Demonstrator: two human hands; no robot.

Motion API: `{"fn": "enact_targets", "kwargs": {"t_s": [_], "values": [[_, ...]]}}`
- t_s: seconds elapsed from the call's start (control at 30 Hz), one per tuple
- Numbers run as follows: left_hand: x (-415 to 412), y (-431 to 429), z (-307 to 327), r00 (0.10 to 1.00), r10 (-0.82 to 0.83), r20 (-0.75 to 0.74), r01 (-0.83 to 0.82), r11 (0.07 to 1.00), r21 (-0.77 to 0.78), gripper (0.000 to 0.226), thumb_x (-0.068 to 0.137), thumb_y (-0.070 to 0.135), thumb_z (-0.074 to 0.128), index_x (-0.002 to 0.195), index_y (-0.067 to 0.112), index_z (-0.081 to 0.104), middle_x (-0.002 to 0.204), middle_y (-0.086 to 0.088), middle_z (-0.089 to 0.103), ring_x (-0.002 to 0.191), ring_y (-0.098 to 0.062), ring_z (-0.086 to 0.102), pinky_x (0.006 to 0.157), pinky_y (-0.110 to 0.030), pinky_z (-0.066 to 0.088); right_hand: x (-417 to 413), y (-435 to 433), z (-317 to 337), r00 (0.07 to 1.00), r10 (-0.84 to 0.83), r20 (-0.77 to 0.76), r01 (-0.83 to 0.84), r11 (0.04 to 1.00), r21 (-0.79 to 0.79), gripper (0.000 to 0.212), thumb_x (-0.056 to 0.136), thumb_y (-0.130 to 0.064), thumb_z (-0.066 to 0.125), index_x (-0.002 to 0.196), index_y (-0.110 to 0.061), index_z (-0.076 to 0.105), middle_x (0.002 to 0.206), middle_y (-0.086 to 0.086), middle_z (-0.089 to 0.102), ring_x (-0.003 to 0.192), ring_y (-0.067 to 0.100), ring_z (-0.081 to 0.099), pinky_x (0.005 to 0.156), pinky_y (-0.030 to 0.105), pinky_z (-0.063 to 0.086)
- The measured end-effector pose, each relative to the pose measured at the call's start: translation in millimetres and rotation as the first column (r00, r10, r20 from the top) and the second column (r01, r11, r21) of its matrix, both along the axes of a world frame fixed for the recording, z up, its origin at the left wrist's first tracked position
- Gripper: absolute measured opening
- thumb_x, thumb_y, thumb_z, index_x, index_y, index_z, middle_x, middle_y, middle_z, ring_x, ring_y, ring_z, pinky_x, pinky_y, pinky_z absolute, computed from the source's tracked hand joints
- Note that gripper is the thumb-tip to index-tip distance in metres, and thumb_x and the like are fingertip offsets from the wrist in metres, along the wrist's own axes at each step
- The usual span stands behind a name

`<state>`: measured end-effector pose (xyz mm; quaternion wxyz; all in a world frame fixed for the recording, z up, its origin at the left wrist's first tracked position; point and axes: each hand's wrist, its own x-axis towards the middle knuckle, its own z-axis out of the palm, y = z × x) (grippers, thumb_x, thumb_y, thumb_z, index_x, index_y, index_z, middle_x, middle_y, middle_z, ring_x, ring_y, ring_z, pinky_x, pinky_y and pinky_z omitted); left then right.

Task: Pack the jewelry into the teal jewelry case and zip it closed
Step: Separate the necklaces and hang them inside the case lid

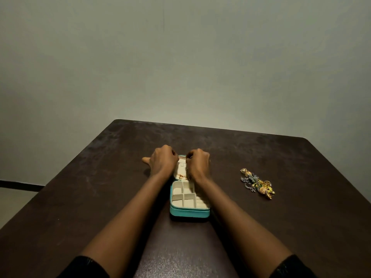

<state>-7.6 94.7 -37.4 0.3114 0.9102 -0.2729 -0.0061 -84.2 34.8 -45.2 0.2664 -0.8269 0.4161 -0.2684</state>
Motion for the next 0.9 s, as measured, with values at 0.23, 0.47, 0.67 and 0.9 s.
{"fn": "enact_targets", "kwargs": {"t_s": [0.23,0.47,0.67,0.9], "values": [[-4.1,-11.5,-5.5,0.992,-0.012,0.124,0.003,0.997,0.072,0.017,0.086,0.015,0.055,0.078,0.017,0.069,0.075,-0.001,0.063,0.095,-0.024,0.055,0.077,-0.040,0.022,-0.4,-2.7,-11.7,0.977,0.098,-0.189,-0.124,0.984,-0.129,0.023,0.085,0.000,0.043,0.083,-0.002,0.066,0.089,0.019,0.063,0.087,0.033,0.063,0.062,0.030,0.035],[-0.9,-15.0,-11.7,0.980,-0.103,0.169,0.073,0.982,0.171,0.016,0.086,0.013,0.057,0.081,0.019,0.071,0.085,-0.003,0.069,0.100,-0.023,0.055,0.084,-0.043,0.029,2.3,-5.4,-13.3,0.958,0.094,-0.272,-0.148,0.971,-0.186,0.026,0.089,-0.006,0.043,0.098,0.001,0.066,0.106,0.019,0.060,0.098,0.036,0.059,0.078,0.037,0.045],[-1.1,-15.8,-0.8,0.973,-0.171,0.156,0.112,0.938,0.328,0.011,0.085,0.012,0.059,0.089,0.017,0.068,0.094,-0.006,0.067,0.112,-0.025,0.049,0.093,-0.052,0.026,0.3,-2.7,-13.7,0.962,0.077,-0.261,-0.130,0.973,-0.193,0.024,0.089,-0.003,0.045,0.099,0.001,0.066,0.108,0.018,0.059,0.099,0.035,0.059,0.077,0.037,0.046],[3.8,-3.6,8.4,0.980,-0.107,-0.166,0.141,0.967,0.211,0.016,0.084,0.025,0.065,0.090,0.012,0.071,0.104,-0.010,0.066,0.097,-0.025,0.057,0.087,-0.037,0.040,-0.1,-4.5,-16.9,0.979,0.080,-0.188,-0.113,0.978,-0.173,0.025,0.087,-0.002,0.046,0.098,-0.001,0.069,0.104,0.017,0.061,0.094,0.035,0.061,0.075,0.037,0.049]]}}
